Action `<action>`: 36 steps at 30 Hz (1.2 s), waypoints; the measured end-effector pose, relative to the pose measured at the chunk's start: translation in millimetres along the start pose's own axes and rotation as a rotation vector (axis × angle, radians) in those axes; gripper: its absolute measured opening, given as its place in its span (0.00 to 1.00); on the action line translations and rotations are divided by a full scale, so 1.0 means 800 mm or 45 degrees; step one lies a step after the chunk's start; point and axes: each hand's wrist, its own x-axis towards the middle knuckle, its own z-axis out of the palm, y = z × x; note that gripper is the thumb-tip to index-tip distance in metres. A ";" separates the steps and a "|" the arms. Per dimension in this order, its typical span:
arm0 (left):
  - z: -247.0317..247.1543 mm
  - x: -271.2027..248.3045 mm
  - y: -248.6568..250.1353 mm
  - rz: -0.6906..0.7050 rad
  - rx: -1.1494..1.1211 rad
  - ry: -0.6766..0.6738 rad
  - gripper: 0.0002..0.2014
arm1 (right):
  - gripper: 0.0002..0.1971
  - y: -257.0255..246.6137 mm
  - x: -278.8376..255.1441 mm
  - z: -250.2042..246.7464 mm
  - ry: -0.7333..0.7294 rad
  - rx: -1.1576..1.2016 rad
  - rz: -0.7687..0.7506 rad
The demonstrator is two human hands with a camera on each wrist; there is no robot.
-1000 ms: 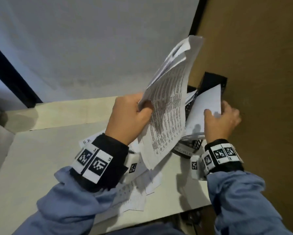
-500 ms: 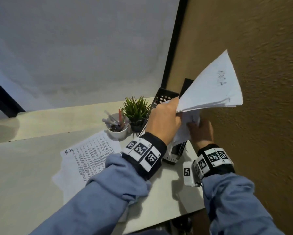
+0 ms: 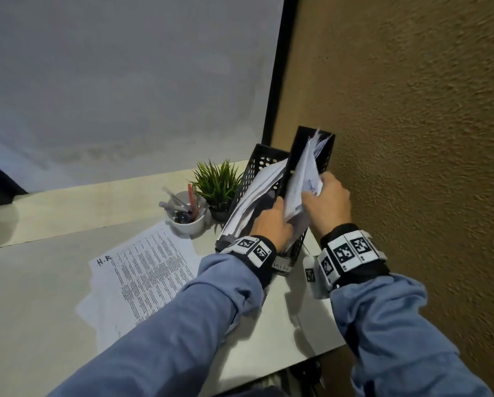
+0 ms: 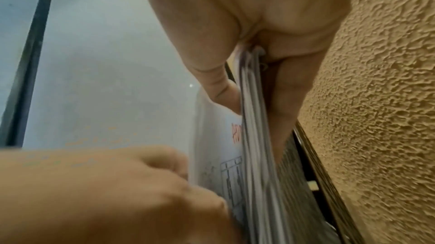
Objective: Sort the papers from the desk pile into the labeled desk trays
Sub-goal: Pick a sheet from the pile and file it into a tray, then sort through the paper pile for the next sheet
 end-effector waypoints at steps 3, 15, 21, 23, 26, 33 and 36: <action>0.005 0.003 -0.008 -0.011 0.059 -0.059 0.24 | 0.16 0.011 -0.003 0.019 -0.105 -0.087 0.079; -0.069 -0.081 -0.049 0.130 -0.466 0.283 0.25 | 0.18 -0.036 -0.043 0.030 0.208 0.153 -0.582; -0.090 -0.155 -0.214 -0.446 -0.439 0.610 0.15 | 0.10 -0.037 -0.128 0.139 -0.600 0.141 -0.765; -0.085 -0.175 -0.281 -0.775 -0.300 0.569 0.13 | 0.13 -0.021 -0.149 0.185 -0.870 -0.004 -0.633; -0.074 -0.201 -0.348 -1.171 -0.249 0.426 0.22 | 0.16 0.006 -0.166 0.245 -1.068 -0.332 -0.373; -0.039 -0.212 -0.404 -1.344 -0.726 0.626 0.36 | 0.15 0.037 -0.168 0.290 -0.911 -0.417 -0.003; -0.029 -0.205 -0.419 -1.344 -0.897 0.595 0.41 | 0.11 0.044 -0.169 0.296 -0.882 -0.330 0.020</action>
